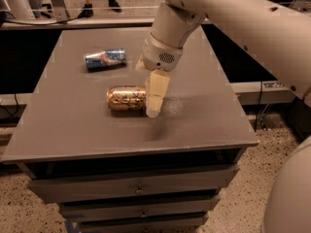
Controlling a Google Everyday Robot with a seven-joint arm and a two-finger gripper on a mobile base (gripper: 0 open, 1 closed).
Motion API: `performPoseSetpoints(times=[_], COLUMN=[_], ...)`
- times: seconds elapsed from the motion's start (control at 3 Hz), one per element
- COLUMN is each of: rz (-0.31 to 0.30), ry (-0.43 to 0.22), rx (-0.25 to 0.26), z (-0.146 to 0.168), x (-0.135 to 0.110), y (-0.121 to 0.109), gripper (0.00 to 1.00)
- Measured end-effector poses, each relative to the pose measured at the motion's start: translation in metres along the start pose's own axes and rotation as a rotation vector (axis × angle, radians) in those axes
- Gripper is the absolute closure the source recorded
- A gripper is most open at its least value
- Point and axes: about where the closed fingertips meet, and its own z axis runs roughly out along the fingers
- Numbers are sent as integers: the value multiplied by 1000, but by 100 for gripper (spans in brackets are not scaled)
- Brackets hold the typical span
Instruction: Knock orange can over
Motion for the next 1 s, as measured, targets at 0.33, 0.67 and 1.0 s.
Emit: performPoseSetpoints(times=[0.33,0.67,1.0], rz=[1,27,66], ry=[-5,-66,-206], rx=[3,58,193], z=[1,-4,-30], x=[-1,-1,4], y=[2,6,18], gripper=[0,0,0])
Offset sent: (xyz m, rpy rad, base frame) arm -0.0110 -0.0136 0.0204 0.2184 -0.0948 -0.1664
